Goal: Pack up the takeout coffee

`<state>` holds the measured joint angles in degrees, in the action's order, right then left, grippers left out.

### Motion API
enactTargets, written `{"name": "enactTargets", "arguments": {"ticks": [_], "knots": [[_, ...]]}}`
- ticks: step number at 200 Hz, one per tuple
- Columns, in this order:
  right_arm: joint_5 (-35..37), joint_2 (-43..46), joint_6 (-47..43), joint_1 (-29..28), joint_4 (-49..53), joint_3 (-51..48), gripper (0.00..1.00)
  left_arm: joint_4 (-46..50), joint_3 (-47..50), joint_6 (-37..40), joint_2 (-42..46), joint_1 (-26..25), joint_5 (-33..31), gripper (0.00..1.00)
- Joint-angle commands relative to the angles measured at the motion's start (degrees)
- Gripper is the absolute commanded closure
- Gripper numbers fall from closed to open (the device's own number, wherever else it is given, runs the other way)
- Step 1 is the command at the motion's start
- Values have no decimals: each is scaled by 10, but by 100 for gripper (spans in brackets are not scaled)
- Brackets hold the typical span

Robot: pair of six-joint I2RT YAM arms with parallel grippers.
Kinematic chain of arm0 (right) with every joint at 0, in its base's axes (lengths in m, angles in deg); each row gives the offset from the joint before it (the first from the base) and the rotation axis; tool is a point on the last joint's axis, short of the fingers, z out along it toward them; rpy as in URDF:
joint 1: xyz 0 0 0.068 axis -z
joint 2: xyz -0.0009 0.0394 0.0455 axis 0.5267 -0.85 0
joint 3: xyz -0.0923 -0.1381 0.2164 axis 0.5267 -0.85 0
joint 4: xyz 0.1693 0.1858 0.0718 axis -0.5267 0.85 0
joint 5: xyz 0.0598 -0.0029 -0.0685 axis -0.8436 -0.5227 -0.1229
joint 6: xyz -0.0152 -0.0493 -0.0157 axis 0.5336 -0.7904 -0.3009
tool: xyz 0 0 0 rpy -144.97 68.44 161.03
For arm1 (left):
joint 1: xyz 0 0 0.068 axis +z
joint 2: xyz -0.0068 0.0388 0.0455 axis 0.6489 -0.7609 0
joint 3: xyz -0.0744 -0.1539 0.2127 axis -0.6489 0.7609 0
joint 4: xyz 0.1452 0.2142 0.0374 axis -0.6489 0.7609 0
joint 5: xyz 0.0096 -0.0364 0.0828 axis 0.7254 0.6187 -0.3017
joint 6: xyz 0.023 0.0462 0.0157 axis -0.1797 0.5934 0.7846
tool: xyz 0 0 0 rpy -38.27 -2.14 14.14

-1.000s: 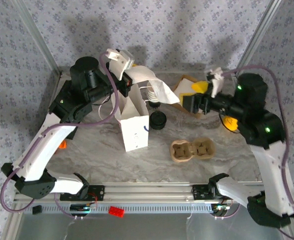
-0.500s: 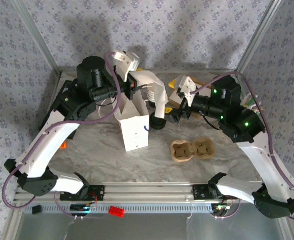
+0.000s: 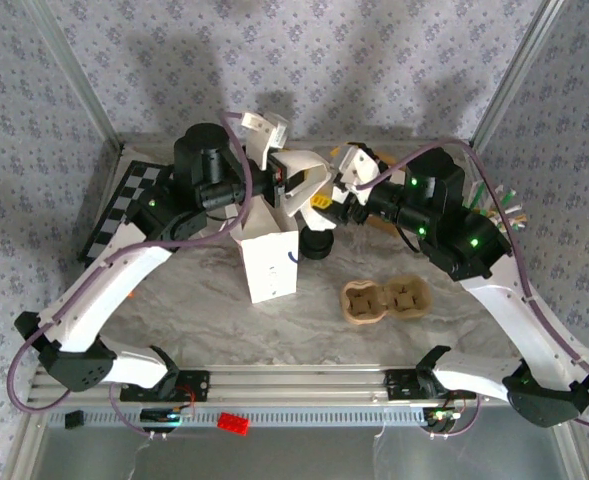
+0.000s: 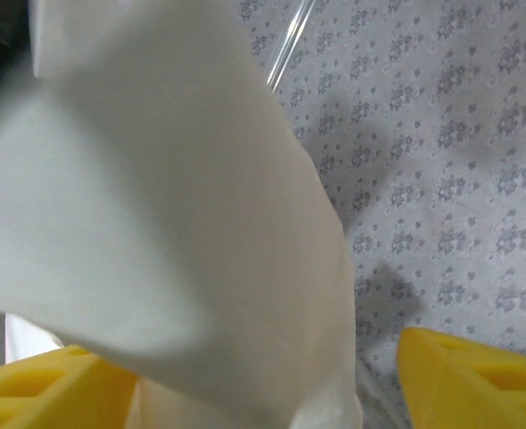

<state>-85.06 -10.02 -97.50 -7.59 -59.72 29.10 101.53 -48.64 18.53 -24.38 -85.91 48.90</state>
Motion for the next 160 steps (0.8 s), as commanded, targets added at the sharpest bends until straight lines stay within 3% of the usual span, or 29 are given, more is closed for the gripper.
{"name": "enactTargets", "arguments": {"ticks": [1,12,31,43,53,71,91,107,128,160], "knots": [[-25,-21,14,9,15,31,44,-36,3,-30,13,-5,24,100],[-17,-34,14,10,39,53,64,-27,-2,-29,14,-5,17,100],[-22,-43,26,10,69,67,82,-10,-6,-17,21,-6,-14,100],[-32,-45,38,8,77,72,100,-14,1,-12,28,-6,-19,100],[-33,-45,56,5,75,77,100,-8,-2,-10,31,-4,-29,99],[-3,-46,108,2,69,89,100,29,-21,6,41,-4,-60,61],[60,-49,207,1,57,100,100,67,-19,13,81,-3,-136,42],[53,-50,274,-11,27,90,100,120,-8,-4,119,0,-239,38],[97,-74,333,-42,15,106,100,202,18,-55,161,16,-344,37],[119,-131,386,-80,-8,142,100,247,93,-138,217,42,-360,36]]}}
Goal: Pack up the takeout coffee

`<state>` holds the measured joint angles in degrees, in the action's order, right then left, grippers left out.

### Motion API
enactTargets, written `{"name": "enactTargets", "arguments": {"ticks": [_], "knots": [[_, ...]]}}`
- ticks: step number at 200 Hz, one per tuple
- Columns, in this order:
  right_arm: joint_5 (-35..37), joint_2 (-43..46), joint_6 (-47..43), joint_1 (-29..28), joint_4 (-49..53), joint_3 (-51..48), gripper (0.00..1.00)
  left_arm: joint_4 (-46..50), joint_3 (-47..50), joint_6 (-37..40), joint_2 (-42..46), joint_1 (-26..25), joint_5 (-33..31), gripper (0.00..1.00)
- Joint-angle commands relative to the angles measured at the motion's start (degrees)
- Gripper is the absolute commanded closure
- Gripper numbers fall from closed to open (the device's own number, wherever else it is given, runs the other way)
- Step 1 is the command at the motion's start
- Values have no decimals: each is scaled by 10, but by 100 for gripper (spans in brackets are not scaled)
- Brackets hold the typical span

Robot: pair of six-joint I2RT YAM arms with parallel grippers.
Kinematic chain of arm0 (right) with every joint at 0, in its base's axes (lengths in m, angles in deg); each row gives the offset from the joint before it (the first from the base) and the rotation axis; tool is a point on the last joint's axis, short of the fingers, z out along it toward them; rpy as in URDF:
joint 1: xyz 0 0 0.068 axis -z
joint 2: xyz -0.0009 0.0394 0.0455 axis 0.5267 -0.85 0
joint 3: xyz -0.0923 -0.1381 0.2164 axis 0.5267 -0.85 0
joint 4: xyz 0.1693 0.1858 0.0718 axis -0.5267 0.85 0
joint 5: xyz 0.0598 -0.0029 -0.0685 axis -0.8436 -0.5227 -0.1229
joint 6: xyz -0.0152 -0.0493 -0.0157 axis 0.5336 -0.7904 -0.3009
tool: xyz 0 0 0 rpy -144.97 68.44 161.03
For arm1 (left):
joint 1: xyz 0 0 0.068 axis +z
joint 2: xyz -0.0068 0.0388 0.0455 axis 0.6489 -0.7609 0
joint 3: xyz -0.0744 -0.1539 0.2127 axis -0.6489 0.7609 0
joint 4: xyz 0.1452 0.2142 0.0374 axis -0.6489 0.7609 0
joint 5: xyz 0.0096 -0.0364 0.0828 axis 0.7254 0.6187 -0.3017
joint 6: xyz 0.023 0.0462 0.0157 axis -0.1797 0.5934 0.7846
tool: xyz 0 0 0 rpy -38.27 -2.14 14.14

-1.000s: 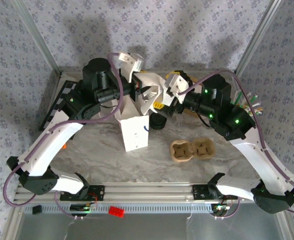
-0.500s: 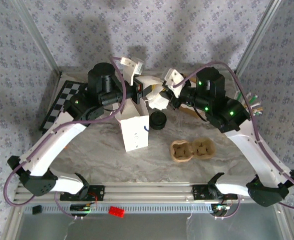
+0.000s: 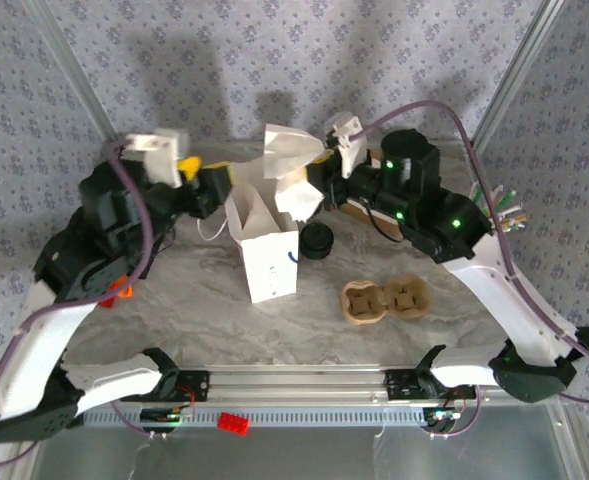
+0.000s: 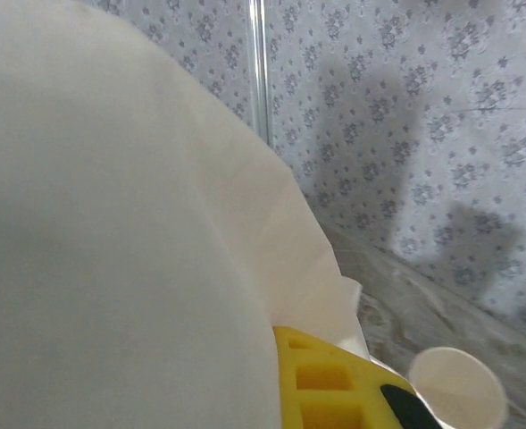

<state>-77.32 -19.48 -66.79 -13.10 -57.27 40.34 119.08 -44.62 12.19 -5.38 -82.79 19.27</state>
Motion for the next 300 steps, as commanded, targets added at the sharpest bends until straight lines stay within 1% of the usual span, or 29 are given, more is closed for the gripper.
{"name": "enactTargets", "arguments": {"ticks": [1,14,26,44,55,70,82,92,122,130,140,153,165,175,183,196,203,214,219,236,262,273,280,300], "knots": [[42,-38,79,-27,-33,31,100,71,56,-76,30,11,-62,36],[52,-68,84,-42,-37,46,100,57,93,-92,49,17,-48,36],[80,-90,105,-48,-50,44,100,65,113,-116,55,23,-46,36],[83,-106,116,-49,-101,11,100,62,137,-140,57,31,-32,36],[73,-115,108,-49,-127,-5,100,46,154,-147,58,32,-22,36],[95,-126,105,-51,-125,-18,100,41,167,-161,56,36,-18,37],[94,-128,100,-52,-130,-37,100,42,172,-163,53,40,-17,37],[77,-130,98,-52,-135,-51,100,41,180,-169,53,43,-19,37],[82,-137,71,-59,-100,-61,100,35,192,-172,55,56,-17,37],[77,-134,63,-60,-92,-64,93,36,191,-173,55,60,-17,36],[77,-126,52,-63,-84,-66,78,38,191,-172,55,64,-19,36],[80,-114,41,-65,-74,-65,64,40,190,-170,56,70,-19,36],[87,-108,30,-66,-57,-56,48,43,187,-169,55,75,-20,35],[90,-109,22,-65,-36,-41,40,42,186,-166,55,78,-19,35],[89,-111,15,-65,-21,-28,38,43,182,-165,54,81,-19,35],[94,-124,4,-65,12,6,38,46,179,-163,55,85,-20,35],[97,-134,6,-65,36,24,40,46,176,-160,55,86,-20,35],[75,-154,9,-60,70,48,50,48,174,-160,56,89,-23,35],[69,-164,10,-57,84,58,52,48,174,-160,57,90,-24,35],[66,-209,2,-53,139,113,64,47,172,-157,57,93,-22,35],[82,-275,-3,-55,226,205,81,50,169,-157,55,95,-20,35],[96,-299,-3,-56,262,238,85,50,169,-156,54,96,-19,35],[102,-312,-4,-58,278,254,86,50,170,-156,55,98,-19,35],[92,-343,-10,-63,306,284,91,48,173,-156,54,103,-18,35]]}}
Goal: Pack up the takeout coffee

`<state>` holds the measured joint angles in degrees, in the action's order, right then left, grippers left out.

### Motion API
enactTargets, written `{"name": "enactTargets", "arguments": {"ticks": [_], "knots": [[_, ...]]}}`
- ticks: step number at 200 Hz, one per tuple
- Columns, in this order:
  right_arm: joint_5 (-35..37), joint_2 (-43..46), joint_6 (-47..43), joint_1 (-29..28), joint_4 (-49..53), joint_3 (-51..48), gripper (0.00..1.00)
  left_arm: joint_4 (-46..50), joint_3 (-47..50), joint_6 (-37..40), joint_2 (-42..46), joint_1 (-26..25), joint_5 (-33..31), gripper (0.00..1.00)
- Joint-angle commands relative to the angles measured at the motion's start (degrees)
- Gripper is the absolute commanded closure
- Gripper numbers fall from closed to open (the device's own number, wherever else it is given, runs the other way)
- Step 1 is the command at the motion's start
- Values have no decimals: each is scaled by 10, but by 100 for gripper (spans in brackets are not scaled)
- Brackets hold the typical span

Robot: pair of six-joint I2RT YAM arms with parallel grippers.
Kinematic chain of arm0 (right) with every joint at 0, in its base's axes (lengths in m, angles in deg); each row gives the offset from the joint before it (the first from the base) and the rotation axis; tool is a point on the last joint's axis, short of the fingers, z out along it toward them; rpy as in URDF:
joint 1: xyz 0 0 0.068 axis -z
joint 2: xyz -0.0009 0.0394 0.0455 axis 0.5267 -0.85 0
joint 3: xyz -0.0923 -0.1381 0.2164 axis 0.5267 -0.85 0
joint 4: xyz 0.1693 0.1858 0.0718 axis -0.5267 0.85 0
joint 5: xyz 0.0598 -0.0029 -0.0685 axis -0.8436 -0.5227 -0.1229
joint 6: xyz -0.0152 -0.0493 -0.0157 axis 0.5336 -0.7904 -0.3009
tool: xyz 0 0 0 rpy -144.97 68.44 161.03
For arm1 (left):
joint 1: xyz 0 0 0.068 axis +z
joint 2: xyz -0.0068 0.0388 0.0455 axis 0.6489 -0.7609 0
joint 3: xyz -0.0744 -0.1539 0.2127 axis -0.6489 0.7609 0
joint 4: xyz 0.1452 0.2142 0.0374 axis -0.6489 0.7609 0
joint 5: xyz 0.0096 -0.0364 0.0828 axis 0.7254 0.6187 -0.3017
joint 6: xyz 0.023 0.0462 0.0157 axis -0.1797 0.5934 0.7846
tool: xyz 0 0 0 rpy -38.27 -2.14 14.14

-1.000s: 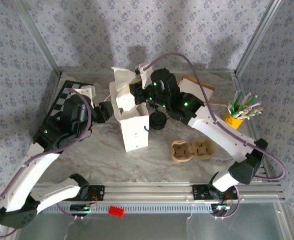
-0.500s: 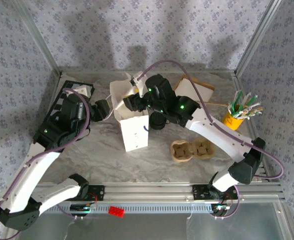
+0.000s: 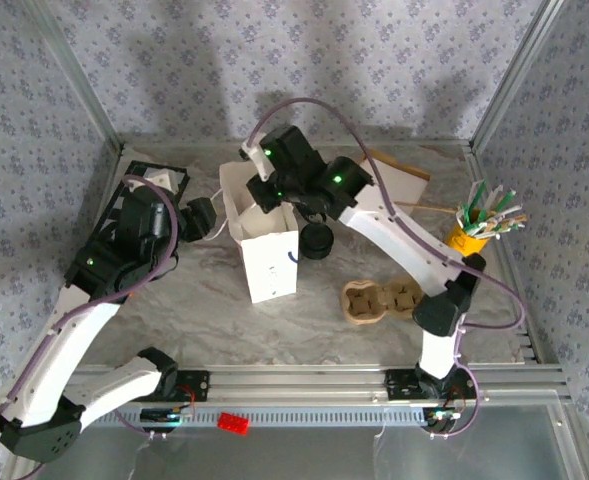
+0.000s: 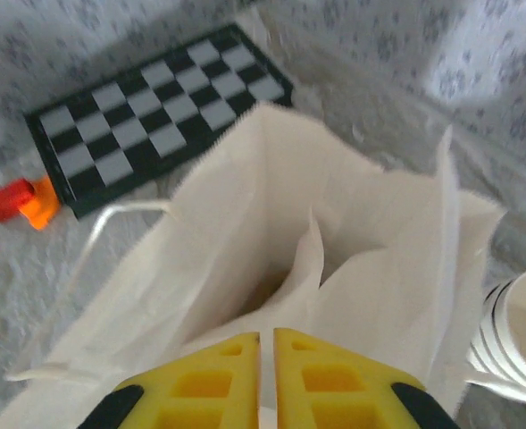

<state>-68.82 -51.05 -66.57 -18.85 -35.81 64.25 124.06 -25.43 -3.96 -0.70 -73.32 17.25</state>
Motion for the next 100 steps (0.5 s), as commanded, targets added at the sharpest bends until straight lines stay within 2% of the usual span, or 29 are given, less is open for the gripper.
{"name": "enactTargets", "arguments": {"ticks": [1,26,64,100], "knots": [[7,-29,-13,-6,93,46,91,-2,-19,6,6,8,2,35],[24,-68,-22,-19,138,88,93,-4,-20,8,3,12,8,35],[30,-94,-30,-31,161,93,92,-4,-19,10,1,19,12,35],[-1,-77,-32,-34,161,158,77,-3,-18,15,2,29,12,33]]}}
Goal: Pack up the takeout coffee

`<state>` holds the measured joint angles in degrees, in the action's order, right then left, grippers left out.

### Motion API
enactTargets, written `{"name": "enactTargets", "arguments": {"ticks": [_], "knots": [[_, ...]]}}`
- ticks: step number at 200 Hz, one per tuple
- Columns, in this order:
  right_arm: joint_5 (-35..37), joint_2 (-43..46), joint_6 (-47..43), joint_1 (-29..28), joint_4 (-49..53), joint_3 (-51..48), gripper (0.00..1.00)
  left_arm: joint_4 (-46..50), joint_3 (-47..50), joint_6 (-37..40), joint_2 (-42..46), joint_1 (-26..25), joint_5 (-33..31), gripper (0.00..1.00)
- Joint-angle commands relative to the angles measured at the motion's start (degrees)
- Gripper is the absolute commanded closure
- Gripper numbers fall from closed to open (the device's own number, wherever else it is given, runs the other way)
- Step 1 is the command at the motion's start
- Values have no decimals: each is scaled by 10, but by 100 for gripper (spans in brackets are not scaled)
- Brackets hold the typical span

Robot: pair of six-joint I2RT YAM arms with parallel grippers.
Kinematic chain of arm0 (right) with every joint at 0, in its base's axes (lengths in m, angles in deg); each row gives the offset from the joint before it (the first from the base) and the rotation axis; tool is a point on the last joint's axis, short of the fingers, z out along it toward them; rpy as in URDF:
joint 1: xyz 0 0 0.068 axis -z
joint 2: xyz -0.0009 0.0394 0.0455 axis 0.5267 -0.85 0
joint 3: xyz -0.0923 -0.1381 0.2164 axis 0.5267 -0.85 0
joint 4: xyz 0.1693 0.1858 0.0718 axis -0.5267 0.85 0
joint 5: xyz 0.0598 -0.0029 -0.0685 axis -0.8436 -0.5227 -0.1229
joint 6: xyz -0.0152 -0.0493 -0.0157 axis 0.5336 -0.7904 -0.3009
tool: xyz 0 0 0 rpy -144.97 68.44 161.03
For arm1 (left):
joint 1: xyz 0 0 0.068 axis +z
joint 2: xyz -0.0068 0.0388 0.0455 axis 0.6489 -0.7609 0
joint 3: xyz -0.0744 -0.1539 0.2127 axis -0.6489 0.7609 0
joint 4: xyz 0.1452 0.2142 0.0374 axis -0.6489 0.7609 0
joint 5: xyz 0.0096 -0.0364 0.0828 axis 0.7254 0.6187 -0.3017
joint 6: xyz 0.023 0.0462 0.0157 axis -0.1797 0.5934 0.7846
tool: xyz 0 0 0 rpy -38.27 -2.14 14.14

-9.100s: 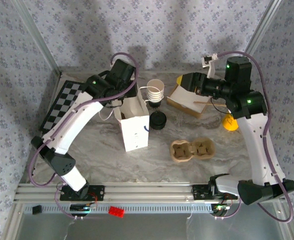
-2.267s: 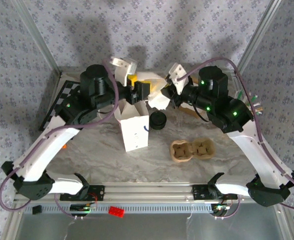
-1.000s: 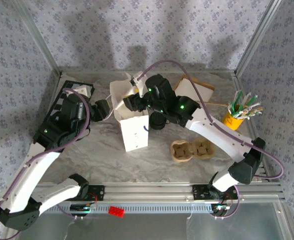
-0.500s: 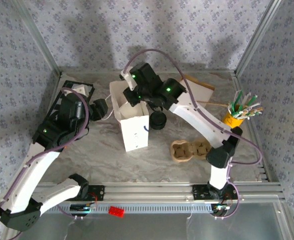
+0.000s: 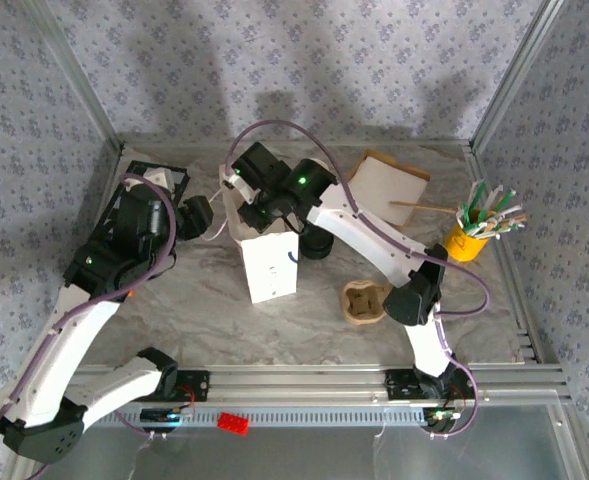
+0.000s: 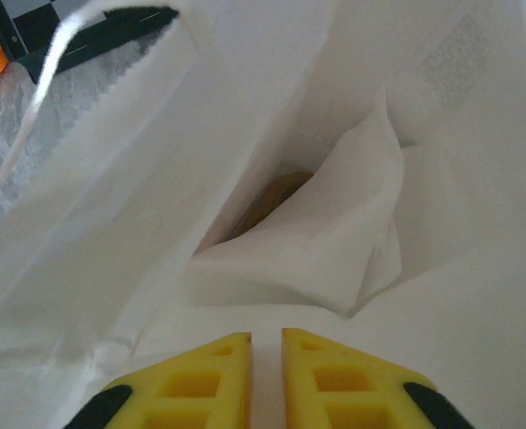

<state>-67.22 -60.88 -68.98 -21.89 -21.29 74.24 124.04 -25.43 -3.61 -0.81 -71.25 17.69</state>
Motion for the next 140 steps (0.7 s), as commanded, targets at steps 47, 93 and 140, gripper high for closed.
{"name": "enactTargets", "arguments": {"ticks": [47,93,140], "knots": [[38,166,44,25,-8,-3,40,26,-3,31,30,52,-42,28],[154,458,127,165,-168,-399,10,8,136,23,85,118,-140,19],[266,670,176,336,-342,-798,0,-192,344,71,97,219,-205,1]]}}
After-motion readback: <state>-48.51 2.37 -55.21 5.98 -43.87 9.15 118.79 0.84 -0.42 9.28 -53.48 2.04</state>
